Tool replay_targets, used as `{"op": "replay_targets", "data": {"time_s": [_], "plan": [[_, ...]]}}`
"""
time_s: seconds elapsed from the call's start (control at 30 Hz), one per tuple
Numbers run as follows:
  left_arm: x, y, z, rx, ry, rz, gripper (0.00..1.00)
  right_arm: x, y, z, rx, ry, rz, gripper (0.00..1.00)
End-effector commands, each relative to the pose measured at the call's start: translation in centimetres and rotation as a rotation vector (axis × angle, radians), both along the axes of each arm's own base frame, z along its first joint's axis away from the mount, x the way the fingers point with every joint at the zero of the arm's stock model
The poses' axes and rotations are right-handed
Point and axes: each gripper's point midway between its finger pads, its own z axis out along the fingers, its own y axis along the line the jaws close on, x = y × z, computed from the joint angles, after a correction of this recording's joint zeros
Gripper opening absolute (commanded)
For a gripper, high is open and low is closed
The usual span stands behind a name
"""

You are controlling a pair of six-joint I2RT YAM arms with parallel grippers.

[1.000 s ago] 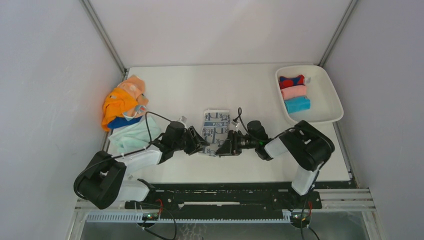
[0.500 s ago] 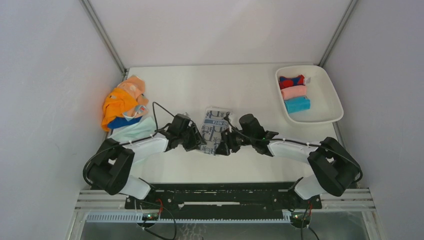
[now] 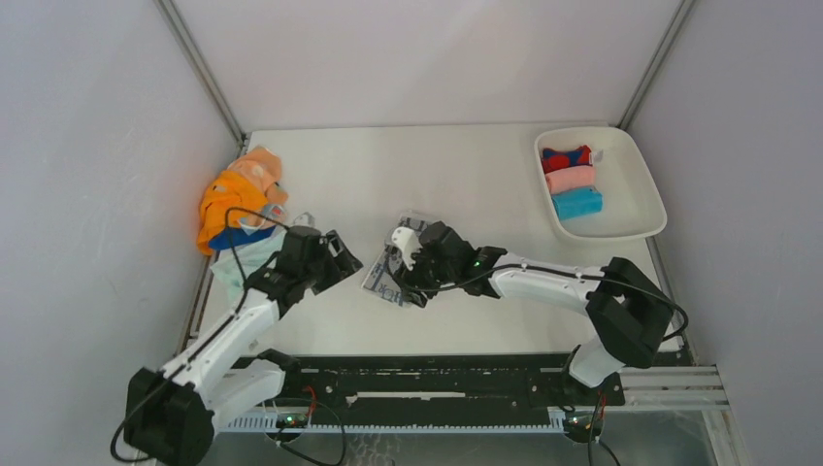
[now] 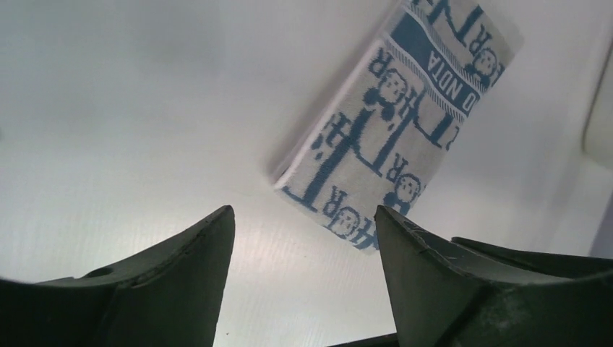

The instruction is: Roll the towels

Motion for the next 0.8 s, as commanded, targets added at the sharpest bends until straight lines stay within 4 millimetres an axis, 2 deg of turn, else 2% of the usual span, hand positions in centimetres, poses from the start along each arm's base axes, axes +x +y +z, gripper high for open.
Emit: {"op": "replay_targets", "data": {"time_s": [0.0,0.07,0.13,0.3,0.43,0.53,0.67,0.7,0.77], "plan": [[-2.2,0.7,-1.2,-0.16,0.015,0.016,0.77,0.2,1.2,-0.1,-0.084,-0.131,0.097,0.57],[-2.7,-0.3,-0.9,-0.286,-0.017,-0.002,0.79,-0.2,1.8,-0.5,-0.1,-0.152,0.123,0.58],[-3.2,-0.6,-0.7,-0.333,-0.049,-0.001,0.81,-0.5,2.2,-0.8,-0.112,-0.171,0.136,0.6],[-4.7,0.2,-1.3,-0.329,-0.047,0.03,0.95,-0.5,2.6,-1.8,-0.159,-0.191,0.153,0.65],[-5.6,0.9,-2.8,-0.311,0.002,0.068,0.99,-0.3,2.9,-2.5,-0.192,-0.212,0.159,0.66],[-6.1,0.4,-4.1,-0.387,0.043,0.079,1.0,-0.3,3.2,-3.1,-0.219,-0.219,0.169,0.65],[-6.2,-1.0,-5.4,-0.622,0.071,0.106,1.0,-0.3,3.3,-4.0,-0.247,-0.224,0.177,0.58],[-5.9,-1.1,-5.2,-0.659,0.048,0.114,1.0,-0.3,3.3,-4.3,-0.256,-0.224,0.177,0.58],[-6.0,-0.8,-5.4,-0.644,0.052,0.128,1.0,-0.2,3.2,-4.8,-0.271,-0.221,0.17,0.57]]}}
